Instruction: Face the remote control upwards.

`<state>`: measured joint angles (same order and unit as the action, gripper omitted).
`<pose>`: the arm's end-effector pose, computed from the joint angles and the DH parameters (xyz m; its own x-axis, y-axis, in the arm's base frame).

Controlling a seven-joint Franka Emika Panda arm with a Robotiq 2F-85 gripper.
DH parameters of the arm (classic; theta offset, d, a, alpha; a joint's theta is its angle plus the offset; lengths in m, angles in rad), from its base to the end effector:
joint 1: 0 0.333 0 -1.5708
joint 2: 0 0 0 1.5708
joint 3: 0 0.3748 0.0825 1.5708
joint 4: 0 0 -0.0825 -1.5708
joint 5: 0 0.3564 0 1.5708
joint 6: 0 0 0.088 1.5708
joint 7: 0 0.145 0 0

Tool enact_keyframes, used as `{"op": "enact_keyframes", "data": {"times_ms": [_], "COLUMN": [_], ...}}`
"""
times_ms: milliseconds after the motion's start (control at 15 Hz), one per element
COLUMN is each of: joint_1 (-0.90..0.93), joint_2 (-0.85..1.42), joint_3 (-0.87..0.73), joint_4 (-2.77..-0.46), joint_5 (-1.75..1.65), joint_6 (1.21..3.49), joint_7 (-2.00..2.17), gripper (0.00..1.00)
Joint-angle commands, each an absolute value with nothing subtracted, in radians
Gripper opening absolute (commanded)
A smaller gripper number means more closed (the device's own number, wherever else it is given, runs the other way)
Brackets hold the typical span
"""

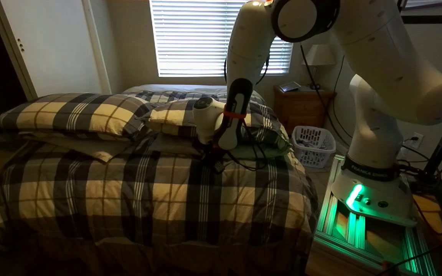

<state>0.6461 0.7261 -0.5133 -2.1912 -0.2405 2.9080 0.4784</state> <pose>0.5677 0.0842 0.1289 0.9878 0.0395 0.1508 -0.0162 -0.9360 0.3515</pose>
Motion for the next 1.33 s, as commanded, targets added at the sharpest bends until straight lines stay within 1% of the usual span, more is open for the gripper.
{"op": "enact_keyframes", "data": {"times_ms": [0, 467, 667, 733, 1000, 1267], "joint_1": [0.651, 0.623, 0.598, 0.582, 0.536, 0.549], "joint_2": [0.741, 0.738, 0.730, 0.788, 0.840, 0.891], "joint_3": [-0.508, -0.522, -0.497, -0.462, -0.389, -0.417], "joint_4": [-2.162, -2.122, -2.107, -2.062, -2.003, -1.944], "joint_5": [-0.266, -0.344, -0.401, -0.399, -0.422, -0.470], "joint_6": [2.856, 2.772, 2.742, 2.741, 2.709, 2.680], "joint_7": [0.422, 0.372, 0.323, 0.324, 0.284, 0.309], "gripper": [0.37, 0.37, 0.37, 0.37, 0.37, 0.37]}}
